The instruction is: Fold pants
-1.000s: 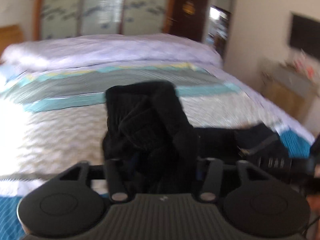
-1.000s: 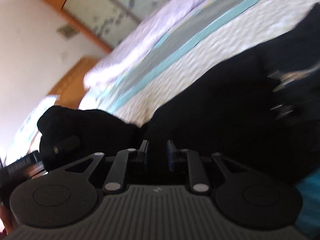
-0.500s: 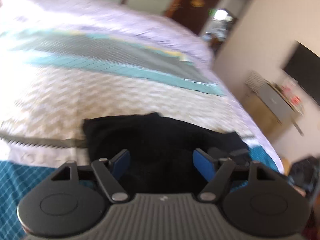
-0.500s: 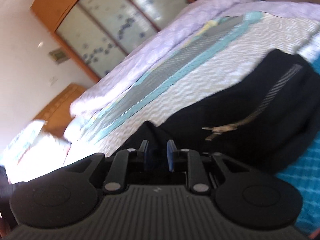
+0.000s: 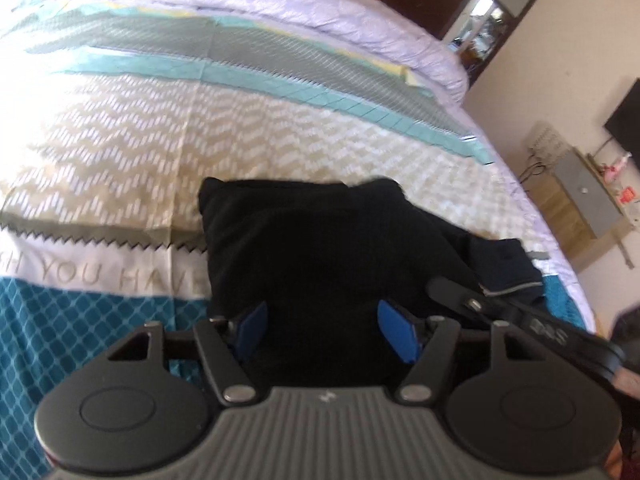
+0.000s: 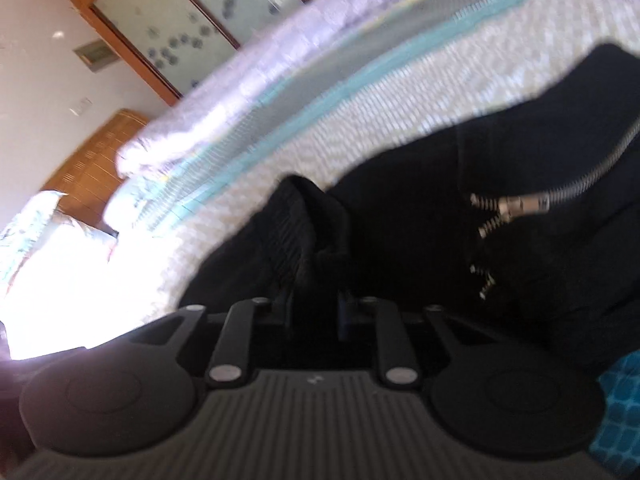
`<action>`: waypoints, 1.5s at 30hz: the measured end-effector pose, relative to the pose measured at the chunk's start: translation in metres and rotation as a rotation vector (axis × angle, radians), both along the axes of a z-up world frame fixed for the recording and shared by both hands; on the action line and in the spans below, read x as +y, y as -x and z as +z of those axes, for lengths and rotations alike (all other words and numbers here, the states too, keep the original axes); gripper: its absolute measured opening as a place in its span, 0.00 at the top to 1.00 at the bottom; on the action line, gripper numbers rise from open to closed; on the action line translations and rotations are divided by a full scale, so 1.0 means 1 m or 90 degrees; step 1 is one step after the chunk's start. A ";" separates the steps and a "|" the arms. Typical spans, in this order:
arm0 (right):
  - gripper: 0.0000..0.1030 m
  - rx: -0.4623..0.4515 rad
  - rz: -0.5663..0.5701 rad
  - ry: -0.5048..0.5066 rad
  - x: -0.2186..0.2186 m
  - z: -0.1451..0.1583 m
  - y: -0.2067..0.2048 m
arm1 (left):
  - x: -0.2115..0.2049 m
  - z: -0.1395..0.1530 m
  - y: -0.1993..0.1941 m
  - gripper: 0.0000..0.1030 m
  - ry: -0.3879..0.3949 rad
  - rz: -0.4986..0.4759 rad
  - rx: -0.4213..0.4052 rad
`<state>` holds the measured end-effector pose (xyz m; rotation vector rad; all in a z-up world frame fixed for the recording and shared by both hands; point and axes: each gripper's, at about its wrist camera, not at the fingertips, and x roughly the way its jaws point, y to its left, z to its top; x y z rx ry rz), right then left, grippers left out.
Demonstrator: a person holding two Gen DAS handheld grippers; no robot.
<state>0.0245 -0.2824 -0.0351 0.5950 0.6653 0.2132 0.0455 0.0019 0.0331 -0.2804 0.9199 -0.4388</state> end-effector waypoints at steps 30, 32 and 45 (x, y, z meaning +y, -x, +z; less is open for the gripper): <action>0.78 0.016 -0.247 0.023 -0.187 -0.030 0.041 | -0.087 -0.011 -0.022 0.38 -0.118 -0.103 0.049; 0.80 -0.026 -0.234 0.037 -0.173 -0.014 0.050 | -0.081 0.007 -0.019 0.33 -0.067 -0.097 0.032; 0.83 -0.226 0.126 0.288 0.036 0.053 0.076 | -0.100 0.053 -0.030 0.81 0.006 -0.145 0.041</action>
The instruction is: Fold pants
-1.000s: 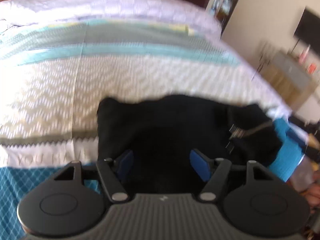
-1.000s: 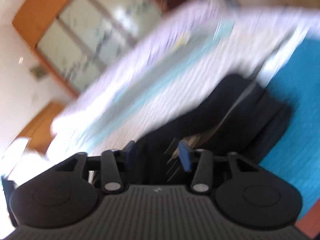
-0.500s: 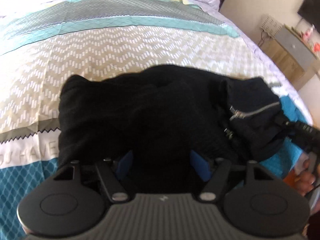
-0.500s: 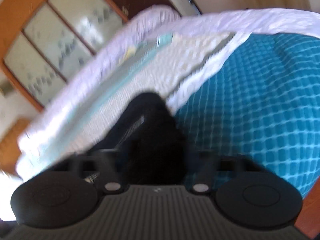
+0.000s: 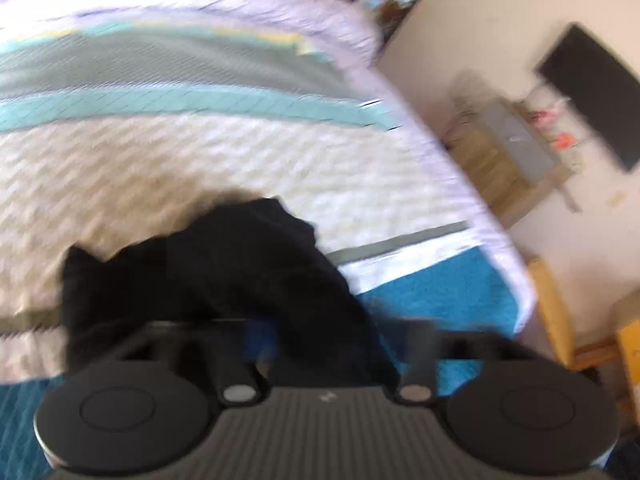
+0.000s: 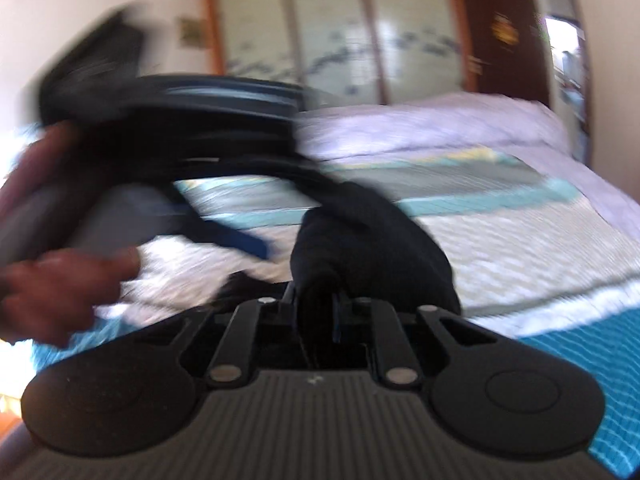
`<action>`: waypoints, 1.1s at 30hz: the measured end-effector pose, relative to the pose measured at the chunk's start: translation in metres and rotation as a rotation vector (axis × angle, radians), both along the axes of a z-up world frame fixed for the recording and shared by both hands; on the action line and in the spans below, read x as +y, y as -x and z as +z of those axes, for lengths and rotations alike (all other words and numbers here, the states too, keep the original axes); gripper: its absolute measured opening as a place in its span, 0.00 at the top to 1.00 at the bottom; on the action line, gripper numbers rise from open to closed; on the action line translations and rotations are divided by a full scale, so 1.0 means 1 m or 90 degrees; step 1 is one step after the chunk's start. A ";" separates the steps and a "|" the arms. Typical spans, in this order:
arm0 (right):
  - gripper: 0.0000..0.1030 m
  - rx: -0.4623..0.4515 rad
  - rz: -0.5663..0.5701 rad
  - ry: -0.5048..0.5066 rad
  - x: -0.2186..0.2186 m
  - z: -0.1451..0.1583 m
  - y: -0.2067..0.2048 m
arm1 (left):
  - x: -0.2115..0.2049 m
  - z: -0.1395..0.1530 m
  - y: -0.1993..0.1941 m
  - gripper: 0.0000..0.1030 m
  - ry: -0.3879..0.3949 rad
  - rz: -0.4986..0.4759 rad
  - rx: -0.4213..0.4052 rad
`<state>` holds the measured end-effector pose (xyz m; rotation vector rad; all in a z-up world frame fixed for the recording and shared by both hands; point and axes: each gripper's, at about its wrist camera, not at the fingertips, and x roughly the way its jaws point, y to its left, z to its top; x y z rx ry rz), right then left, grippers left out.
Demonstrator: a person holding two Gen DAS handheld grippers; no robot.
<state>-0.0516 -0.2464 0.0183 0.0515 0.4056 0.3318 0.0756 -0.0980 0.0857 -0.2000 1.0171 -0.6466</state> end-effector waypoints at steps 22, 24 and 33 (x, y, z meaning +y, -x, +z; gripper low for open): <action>0.51 0.055 0.062 0.004 0.022 0.011 0.011 | 0.118 -0.055 0.023 0.38 -0.124 0.174 -0.051; 0.51 0.041 -0.029 -0.006 -0.002 0.018 0.017 | 0.111 -0.051 0.028 0.39 -0.151 0.177 -0.066; 0.46 0.238 -0.146 -0.045 -0.020 -0.048 0.004 | 0.099 -0.051 0.044 0.38 -0.195 0.172 -0.082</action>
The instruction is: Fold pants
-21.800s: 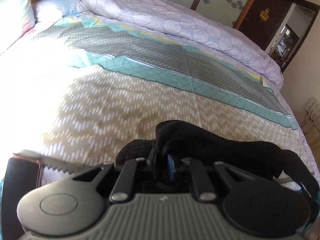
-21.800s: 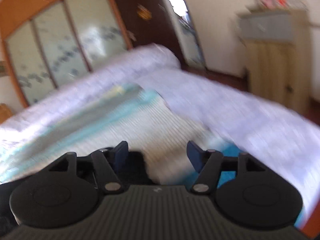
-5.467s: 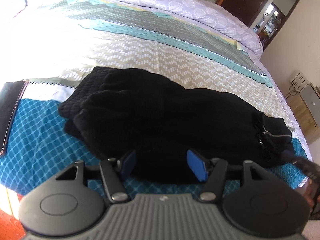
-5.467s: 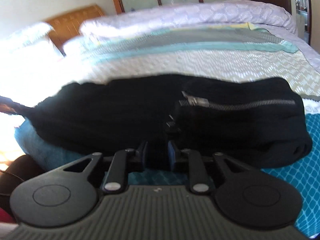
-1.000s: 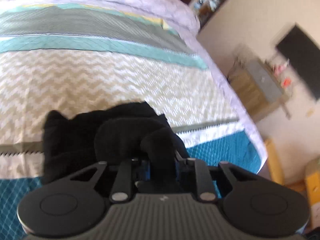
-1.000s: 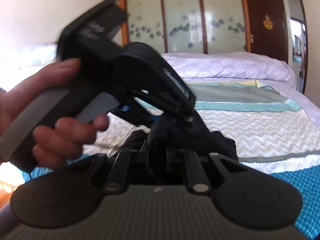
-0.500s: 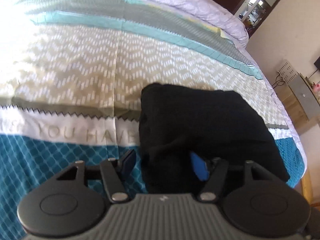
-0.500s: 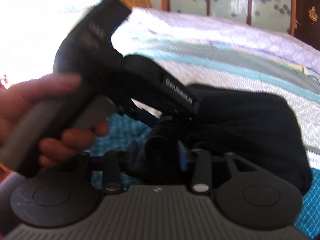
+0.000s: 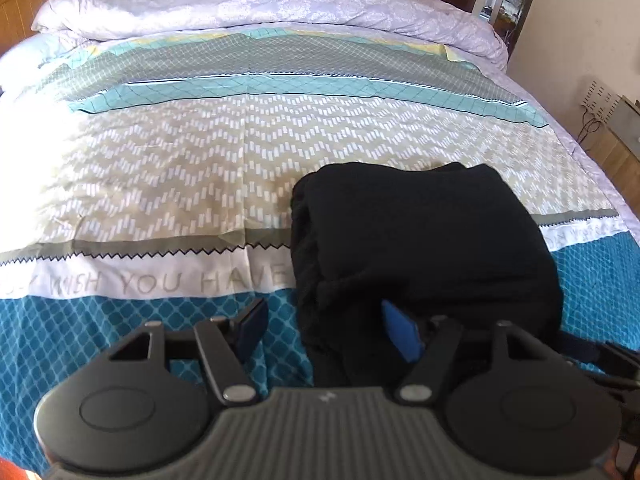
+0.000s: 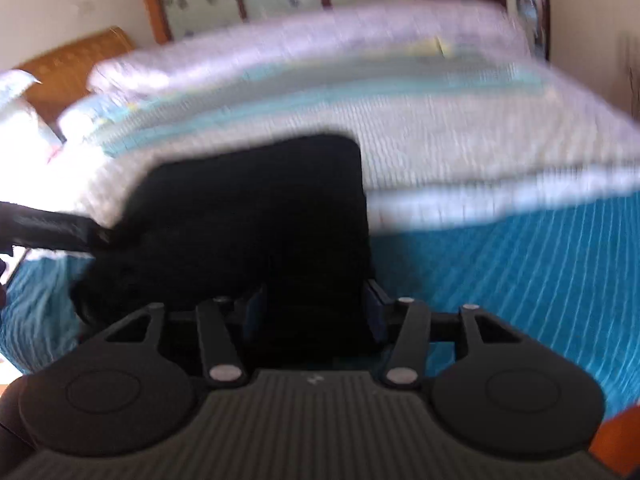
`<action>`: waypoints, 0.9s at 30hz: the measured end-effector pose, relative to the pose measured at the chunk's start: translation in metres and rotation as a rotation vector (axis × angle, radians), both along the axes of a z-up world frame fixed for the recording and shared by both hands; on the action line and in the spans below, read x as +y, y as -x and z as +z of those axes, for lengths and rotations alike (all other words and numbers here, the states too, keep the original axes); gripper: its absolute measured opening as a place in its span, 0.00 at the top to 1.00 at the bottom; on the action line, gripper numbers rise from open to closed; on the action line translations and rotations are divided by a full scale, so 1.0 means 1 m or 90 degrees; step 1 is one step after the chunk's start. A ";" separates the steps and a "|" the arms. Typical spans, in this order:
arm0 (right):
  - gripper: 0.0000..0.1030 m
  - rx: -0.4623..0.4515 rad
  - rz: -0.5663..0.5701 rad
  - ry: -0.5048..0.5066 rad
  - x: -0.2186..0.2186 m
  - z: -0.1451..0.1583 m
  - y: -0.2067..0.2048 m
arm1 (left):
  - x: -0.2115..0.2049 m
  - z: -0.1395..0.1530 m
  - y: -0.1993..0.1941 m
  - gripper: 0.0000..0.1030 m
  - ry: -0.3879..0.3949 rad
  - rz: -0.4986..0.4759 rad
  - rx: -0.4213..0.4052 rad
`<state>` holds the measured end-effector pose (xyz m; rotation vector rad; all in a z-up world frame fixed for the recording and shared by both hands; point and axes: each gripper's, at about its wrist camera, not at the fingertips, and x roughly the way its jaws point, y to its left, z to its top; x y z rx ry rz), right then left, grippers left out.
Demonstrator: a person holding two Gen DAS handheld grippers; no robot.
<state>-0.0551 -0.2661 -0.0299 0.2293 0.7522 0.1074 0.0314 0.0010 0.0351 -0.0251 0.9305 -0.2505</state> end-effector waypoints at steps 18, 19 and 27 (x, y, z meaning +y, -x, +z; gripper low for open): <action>0.43 -0.081 -0.075 -0.072 -0.052 0.019 -0.004 | 0.030 0.018 0.005 0.16 0.084 0.021 0.010; 0.43 -0.080 -0.082 -0.082 -0.057 0.019 -0.004 | 0.035 0.019 0.005 0.16 0.097 0.028 0.014; 0.43 -0.058 -0.068 -0.098 -0.058 0.016 -0.004 | 0.031 0.022 0.028 0.17 0.005 0.047 -0.026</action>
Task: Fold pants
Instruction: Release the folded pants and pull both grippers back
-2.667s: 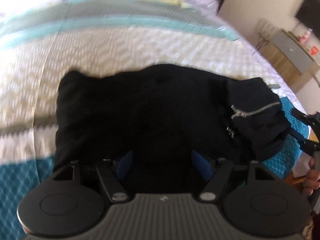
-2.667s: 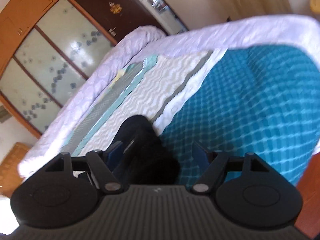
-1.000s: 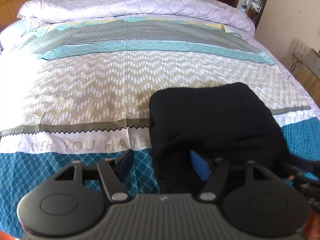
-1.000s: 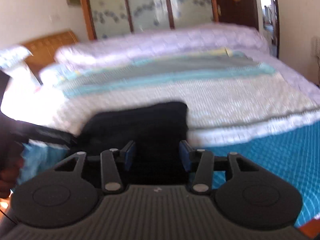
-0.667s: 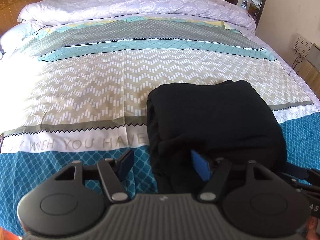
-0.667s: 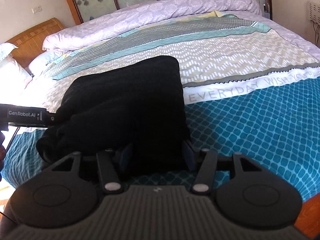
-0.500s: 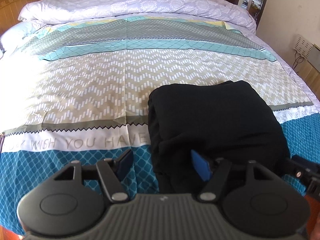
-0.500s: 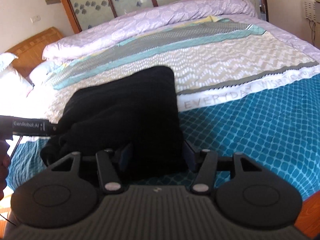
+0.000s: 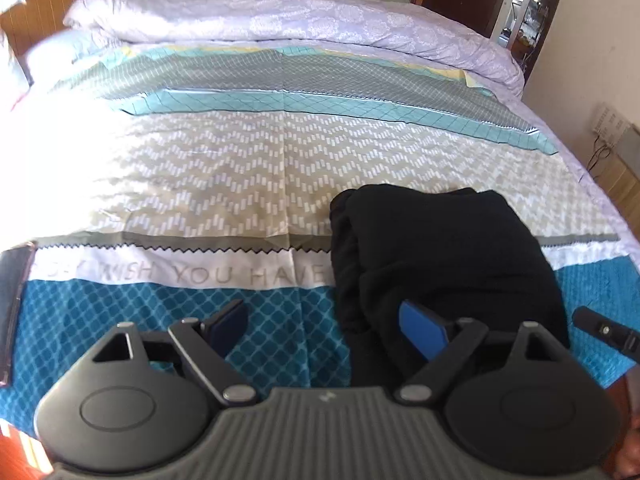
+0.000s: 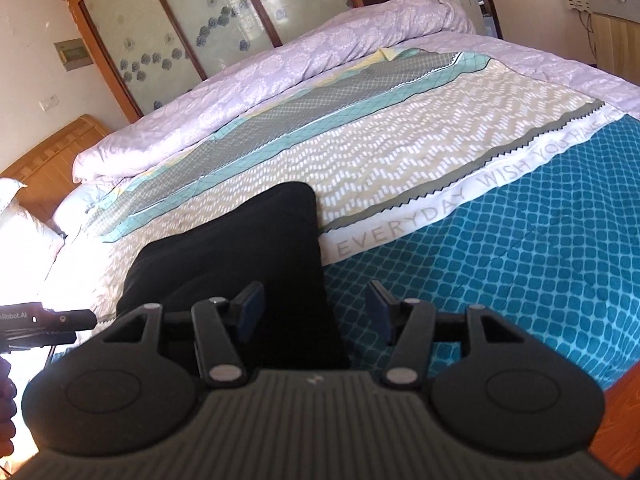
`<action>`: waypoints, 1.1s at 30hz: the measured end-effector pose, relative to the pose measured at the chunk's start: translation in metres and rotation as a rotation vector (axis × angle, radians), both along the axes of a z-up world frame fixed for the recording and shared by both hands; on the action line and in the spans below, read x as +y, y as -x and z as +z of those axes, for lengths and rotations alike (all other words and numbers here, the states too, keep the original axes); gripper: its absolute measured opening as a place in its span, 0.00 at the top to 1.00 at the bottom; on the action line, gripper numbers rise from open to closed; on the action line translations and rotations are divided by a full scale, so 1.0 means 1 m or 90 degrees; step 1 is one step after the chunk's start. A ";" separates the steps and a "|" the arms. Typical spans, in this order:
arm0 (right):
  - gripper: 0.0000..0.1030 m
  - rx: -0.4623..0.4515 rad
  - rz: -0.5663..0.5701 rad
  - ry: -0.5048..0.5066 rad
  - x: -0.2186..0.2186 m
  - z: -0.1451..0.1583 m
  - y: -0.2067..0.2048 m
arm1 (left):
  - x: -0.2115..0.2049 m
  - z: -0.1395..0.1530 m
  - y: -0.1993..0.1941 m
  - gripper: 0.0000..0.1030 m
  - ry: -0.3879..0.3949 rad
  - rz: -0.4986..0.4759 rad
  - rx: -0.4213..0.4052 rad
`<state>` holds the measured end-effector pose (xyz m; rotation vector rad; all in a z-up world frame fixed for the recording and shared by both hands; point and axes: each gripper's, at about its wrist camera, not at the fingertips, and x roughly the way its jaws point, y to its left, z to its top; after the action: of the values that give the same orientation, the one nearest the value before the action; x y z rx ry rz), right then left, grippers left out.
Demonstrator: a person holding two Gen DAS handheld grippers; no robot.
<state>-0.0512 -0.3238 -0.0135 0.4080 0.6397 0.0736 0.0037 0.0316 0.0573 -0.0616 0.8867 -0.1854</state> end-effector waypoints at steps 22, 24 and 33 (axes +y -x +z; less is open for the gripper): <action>0.41 0.052 0.093 -0.056 0.034 0.001 0.046 | -0.038 0.018 0.084 0.15 -0.136 0.017 -0.059; 0.39 0.044 0.102 -0.056 0.037 0.005 0.048 | -0.038 0.017 0.089 0.14 -0.135 0.023 -0.053; 0.38 0.059 0.097 -0.114 0.042 0.007 0.049 | -0.032 0.019 0.109 0.08 -0.142 0.048 -0.051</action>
<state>-0.1006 -0.2814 -0.0064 0.5375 0.7575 0.2594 -0.1057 -0.0006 0.0760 0.1189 0.8186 -0.0184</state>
